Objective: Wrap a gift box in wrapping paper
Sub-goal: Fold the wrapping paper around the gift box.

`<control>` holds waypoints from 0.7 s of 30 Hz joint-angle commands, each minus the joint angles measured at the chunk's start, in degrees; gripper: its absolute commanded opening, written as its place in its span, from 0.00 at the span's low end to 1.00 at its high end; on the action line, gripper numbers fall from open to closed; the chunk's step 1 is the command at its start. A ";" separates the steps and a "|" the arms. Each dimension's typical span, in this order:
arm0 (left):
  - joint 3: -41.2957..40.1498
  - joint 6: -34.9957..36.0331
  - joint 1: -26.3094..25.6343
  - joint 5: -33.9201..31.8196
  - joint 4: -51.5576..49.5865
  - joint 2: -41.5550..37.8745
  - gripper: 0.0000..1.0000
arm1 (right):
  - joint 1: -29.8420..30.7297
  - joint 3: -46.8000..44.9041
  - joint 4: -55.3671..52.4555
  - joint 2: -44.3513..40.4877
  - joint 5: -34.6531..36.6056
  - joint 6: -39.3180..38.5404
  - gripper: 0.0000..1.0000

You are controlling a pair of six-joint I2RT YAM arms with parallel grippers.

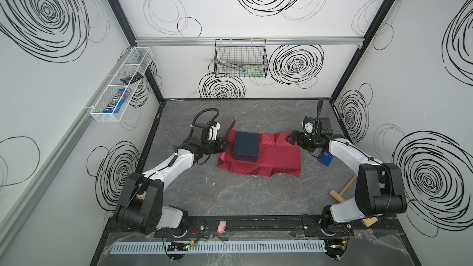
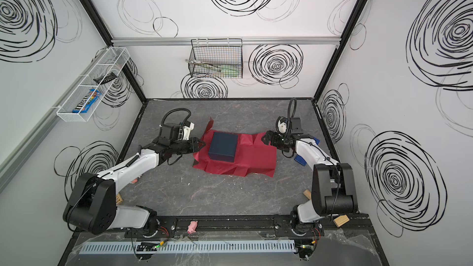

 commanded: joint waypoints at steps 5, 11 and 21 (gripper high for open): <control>0.91 1.45 -1.64 -4.42 -1.31 -1.25 0.30 | -0.65 -5.93 1.50 -2.93 -0.72 -0.38 0.99; 1.52 1.88 -1.50 -4.77 -1.66 -2.00 0.30 | -0.56 -8.53 2.57 -5.10 -3.57 0.23 0.67; 2.48 2.41 -1.12 -5.20 -2.56 -3.05 0.31 | 4.08 -5.69 2.16 -10.07 -6.49 6.76 0.08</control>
